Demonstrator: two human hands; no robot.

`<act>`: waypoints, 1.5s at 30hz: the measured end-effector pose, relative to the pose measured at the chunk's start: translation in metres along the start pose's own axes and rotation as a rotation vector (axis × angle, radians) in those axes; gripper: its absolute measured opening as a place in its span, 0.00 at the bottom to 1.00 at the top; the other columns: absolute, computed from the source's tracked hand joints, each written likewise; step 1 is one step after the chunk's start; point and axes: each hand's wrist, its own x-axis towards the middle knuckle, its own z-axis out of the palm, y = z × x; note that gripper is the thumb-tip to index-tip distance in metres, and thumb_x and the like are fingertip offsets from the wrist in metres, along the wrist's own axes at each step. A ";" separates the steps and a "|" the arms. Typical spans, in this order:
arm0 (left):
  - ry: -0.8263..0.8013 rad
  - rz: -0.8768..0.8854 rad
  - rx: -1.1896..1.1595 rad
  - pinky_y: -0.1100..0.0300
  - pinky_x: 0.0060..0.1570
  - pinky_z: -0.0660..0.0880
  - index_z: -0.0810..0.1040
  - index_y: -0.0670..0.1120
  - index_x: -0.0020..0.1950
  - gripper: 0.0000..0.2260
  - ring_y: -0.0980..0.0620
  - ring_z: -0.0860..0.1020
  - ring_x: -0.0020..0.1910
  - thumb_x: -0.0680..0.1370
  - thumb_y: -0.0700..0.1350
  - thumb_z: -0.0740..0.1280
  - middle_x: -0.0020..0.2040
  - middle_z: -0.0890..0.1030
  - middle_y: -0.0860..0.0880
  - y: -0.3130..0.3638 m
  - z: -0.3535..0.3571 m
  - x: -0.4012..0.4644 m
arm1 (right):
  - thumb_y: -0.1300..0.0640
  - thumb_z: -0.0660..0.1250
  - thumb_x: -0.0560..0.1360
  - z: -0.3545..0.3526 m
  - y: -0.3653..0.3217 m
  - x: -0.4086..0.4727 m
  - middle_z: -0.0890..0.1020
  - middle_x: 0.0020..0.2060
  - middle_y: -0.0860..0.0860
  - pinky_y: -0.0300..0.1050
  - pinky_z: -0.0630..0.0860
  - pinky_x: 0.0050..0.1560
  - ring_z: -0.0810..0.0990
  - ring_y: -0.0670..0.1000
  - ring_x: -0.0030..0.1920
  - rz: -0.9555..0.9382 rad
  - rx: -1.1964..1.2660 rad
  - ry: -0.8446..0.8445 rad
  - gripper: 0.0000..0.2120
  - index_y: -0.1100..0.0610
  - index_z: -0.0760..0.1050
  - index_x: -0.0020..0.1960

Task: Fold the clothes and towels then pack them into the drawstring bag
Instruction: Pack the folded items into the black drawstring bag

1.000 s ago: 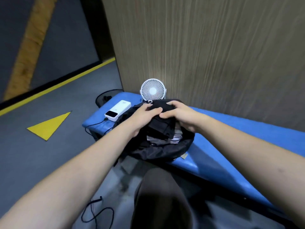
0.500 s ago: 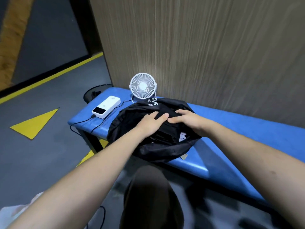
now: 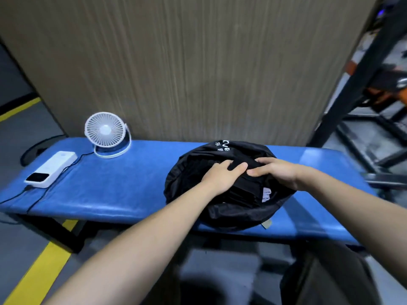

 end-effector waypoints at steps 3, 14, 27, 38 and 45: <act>-0.036 0.019 0.073 0.50 0.72 0.66 0.67 0.53 0.76 0.36 0.45 0.69 0.73 0.74 0.73 0.57 0.75 0.69 0.47 0.027 0.028 0.004 | 0.55 0.71 0.76 -0.029 0.020 -0.019 0.83 0.48 0.45 0.35 0.74 0.44 0.81 0.42 0.44 0.059 -0.019 0.032 0.06 0.49 0.77 0.52; 0.095 0.162 0.238 0.53 0.63 0.73 0.79 0.56 0.58 0.14 0.54 0.78 0.58 0.78 0.60 0.64 0.56 0.82 0.57 0.022 -0.019 -0.010 | 0.44 0.72 0.72 -0.033 -0.001 -0.001 0.77 0.62 0.48 0.51 0.72 0.67 0.78 0.50 0.60 -0.039 -0.324 0.086 0.24 0.45 0.72 0.66; 0.202 0.112 0.542 0.56 0.45 0.70 0.70 0.53 0.55 0.13 0.50 0.76 0.50 0.73 0.49 0.70 0.52 0.74 0.53 -0.051 -0.076 -0.027 | 0.36 0.60 0.78 -0.034 -0.001 0.001 0.77 0.60 0.51 0.48 0.70 0.63 0.75 0.53 0.61 -0.176 -0.698 0.306 0.24 0.51 0.74 0.64; 0.323 0.121 0.917 0.55 0.45 0.72 0.74 0.50 0.60 0.13 0.47 0.78 0.54 0.77 0.52 0.65 0.57 0.76 0.50 -0.045 -0.062 -0.021 | 0.70 0.60 0.71 -0.052 0.033 -0.017 0.75 0.43 0.51 0.38 0.65 0.35 0.75 0.54 0.43 -0.254 -0.828 0.357 0.12 0.54 0.66 0.47; 0.316 0.086 1.118 0.57 0.39 0.67 0.78 0.46 0.54 0.08 0.44 0.80 0.50 0.78 0.43 0.61 0.54 0.78 0.48 -0.039 -0.053 -0.018 | 0.51 0.71 0.72 -0.049 0.055 -0.020 0.79 0.49 0.54 0.49 0.75 0.46 0.79 0.58 0.50 -0.016 -1.037 0.266 0.19 0.57 0.66 0.54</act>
